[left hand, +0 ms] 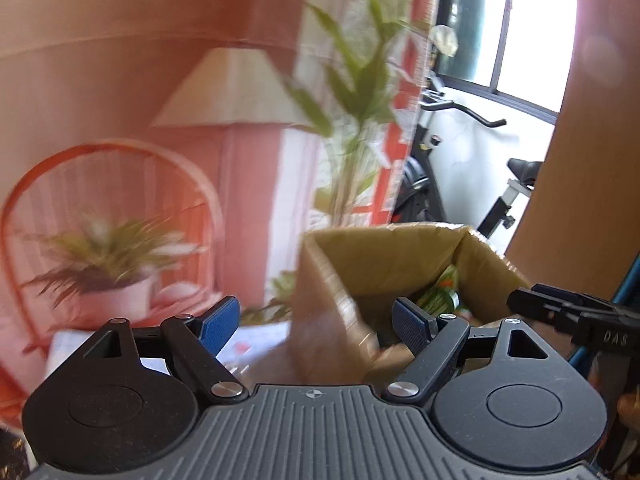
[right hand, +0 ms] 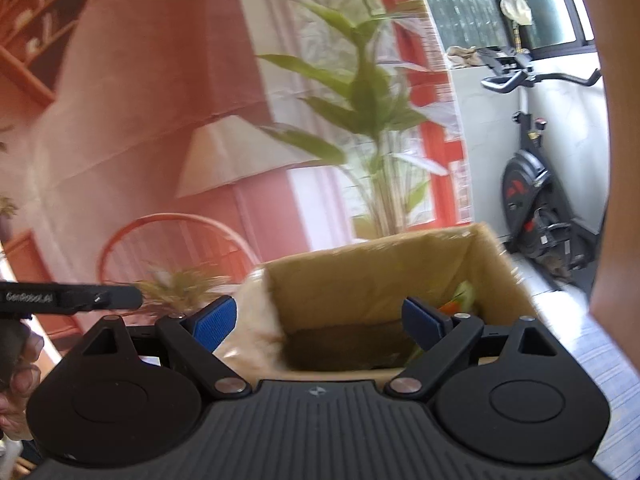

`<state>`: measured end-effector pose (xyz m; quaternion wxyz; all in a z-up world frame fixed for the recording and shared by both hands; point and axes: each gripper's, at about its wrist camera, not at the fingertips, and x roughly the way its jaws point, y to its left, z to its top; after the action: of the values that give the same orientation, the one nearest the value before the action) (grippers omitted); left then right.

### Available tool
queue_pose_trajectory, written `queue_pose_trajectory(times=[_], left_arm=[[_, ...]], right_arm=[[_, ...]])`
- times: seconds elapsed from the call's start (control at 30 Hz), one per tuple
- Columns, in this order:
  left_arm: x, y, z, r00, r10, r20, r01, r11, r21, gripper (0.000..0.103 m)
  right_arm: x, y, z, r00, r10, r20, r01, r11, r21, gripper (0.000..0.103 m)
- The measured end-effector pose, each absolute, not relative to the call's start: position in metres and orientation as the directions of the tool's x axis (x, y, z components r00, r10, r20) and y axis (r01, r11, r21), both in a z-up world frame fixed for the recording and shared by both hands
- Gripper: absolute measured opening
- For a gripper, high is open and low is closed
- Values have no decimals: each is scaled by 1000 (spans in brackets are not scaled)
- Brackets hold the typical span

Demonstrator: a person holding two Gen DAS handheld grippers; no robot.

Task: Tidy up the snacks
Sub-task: 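Move both tools back over the remaining snacks on the table, then grasp the yellow pouch with the left tool while the right tool grasps the white cracker packet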

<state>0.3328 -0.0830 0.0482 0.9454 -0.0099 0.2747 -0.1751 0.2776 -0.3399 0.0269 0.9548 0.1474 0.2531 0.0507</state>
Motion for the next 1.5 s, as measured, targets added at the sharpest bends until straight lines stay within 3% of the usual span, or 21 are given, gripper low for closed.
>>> queue_pose_trajectory(times=[0.2, 0.3, 0.43, 0.7, 0.97, 1.13, 1.4, 1.5], left_arm=[[288, -28, 26, 821, -191, -538, 198, 979, -45, 86], [275, -2, 11, 805, -189, -562, 170, 982, -85, 86], [268, 25, -15, 777, -163, -609, 130, 987, -98, 85], [252, 58, -71, 729, -87, -679, 152, 988, 36, 80], [237, 81, -98, 700, -113, -705, 132, 991, -28, 80], [230, 90, -108, 694, -116, -711, 113, 992, -52, 80], [230, 95, -112, 692, -117, -712, 100, 993, -65, 80], [232, 95, -116, 676, -133, -725, 117, 990, -72, 80]], right_arm=[[249, -290, 4, 843, 254, -475, -109, 944, 311, 92], [238, -259, -17, 805, 317, -502, -169, 933, 318, 92], [224, -213, -51, 719, 398, -569, -242, 912, 332, 92], [193, -140, -114, 509, 499, -701, -403, 858, 318, 92], [177, -96, -140, 383, 465, -798, -575, 797, 188, 91], [169, -76, -146, 375, 431, -821, -665, 742, 86, 91], [172, -59, -159, 350, 421, -837, -724, 688, 43, 90], [172, -58, -159, 372, 412, -832, -723, 691, 19, 78]])
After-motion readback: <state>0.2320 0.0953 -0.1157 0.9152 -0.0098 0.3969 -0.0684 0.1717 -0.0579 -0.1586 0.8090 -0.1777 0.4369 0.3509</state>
